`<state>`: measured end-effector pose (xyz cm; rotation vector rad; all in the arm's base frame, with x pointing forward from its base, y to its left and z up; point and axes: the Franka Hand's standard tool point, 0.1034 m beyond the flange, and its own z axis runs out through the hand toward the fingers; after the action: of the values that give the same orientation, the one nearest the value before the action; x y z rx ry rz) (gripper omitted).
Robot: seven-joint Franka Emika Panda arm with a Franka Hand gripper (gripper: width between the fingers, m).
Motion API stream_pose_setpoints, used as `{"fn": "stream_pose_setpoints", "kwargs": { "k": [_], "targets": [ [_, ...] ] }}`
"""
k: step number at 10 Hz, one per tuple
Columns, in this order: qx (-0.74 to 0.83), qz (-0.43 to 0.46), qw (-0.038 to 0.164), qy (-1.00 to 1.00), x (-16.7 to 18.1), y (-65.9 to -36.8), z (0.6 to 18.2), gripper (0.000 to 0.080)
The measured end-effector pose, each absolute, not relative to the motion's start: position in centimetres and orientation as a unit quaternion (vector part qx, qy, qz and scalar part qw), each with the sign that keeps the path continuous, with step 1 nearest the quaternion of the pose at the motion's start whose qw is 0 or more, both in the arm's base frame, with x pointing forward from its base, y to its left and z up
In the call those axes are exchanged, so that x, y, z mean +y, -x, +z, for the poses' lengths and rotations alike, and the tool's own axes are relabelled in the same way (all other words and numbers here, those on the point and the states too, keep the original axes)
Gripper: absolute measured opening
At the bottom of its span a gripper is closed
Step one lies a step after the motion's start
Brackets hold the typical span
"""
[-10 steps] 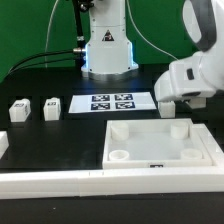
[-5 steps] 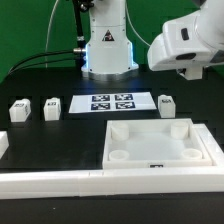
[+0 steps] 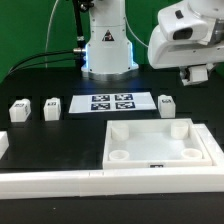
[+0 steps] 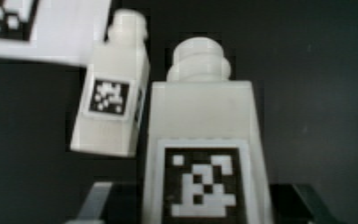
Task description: Assemble one leg
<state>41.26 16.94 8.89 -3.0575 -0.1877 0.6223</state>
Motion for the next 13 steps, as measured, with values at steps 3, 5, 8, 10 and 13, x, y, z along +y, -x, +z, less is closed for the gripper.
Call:
{"fn": "stream_pose_setpoints", "kwargs": {
  "k": [3,5,8,10,13],
  "targets": [
    [-0.066,0.064,0.028,0.995,16.6,-42.5,8.7,0.0292],
    [-0.066,0.008,0.034,0.997,16.1,-43.4,9.4,0.0292],
    [-0.067,0.007,0.034,0.997,14.7,-46.4,10.6,0.0292],
    [-0.079,-0.002,0.033,0.996,12.5,-49.0,11.3,0.0292],
    [-0.085,-0.011,0.032,0.996,10.9,-51.3,11.7,0.0292]
  ]
}}
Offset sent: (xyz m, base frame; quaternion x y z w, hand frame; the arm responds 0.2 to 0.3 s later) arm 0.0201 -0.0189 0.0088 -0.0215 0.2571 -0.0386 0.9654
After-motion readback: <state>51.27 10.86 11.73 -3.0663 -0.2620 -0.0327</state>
